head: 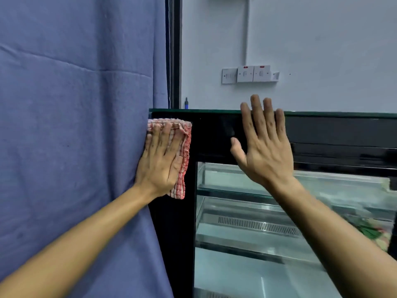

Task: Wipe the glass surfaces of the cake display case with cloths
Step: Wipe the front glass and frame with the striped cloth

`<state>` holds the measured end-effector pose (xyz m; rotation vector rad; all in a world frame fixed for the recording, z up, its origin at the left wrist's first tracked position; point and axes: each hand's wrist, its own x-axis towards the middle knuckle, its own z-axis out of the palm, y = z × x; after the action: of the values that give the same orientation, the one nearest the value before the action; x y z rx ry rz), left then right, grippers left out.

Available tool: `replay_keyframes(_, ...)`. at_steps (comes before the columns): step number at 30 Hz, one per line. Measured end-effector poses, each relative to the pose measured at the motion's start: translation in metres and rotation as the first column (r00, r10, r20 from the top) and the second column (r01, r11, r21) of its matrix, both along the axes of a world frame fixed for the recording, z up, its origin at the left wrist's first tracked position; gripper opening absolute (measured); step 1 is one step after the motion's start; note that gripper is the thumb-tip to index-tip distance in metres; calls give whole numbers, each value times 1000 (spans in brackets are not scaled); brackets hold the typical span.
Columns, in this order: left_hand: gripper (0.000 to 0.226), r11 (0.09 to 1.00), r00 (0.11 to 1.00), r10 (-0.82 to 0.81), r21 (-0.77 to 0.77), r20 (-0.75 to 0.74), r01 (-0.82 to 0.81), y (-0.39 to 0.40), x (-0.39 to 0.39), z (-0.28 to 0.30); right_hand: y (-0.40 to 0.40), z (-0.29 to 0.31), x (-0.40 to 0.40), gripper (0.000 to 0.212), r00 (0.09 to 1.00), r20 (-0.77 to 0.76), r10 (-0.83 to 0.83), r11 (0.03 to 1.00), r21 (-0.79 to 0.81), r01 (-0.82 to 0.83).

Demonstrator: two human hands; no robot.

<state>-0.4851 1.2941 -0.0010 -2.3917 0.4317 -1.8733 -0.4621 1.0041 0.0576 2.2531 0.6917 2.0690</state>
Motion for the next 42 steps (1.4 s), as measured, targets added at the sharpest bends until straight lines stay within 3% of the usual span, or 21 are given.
replay_keyframes(5,68,998,997,-2,-69,82,8,-22,0,36,5,-20,4,69,998,62,3,998,63,-7)
replay_keyframes(10,70,989,996,16,-149,87,-3,-27,3,6,10,-29,6,69,998,70,-1,994,109,-7)
replay_keyframes(16,69,998,999,42,-42,4,-42,-14,-6,26,19,-94,-1,72,999,-5,45,993,106,-44)
replay_keyframes(21,71,993,993,101,66,-65,-97,29,-13,-11,17,-96,1,72,1000,1,24,996,90,-24)
replay_keyframes(24,70,987,994,109,118,-6,-107,27,-6,-18,20,-98,2,72,1000,18,-7,996,94,5)
replay_keyframes(29,67,993,994,11,117,111,-24,-14,1,20,17,-99,4,71,999,37,23,995,92,-26)
replay_keyframes(35,66,997,996,-20,79,87,13,-12,0,12,18,-99,4,72,998,52,21,994,101,-26)
replay_keyframes(38,65,990,997,-12,139,76,2,-5,-1,-7,18,-99,5,73,998,62,15,994,107,-21)
replay_keyframes(42,61,997,997,0,76,76,-6,-10,0,22,20,-99,5,74,998,65,-2,994,109,-5)
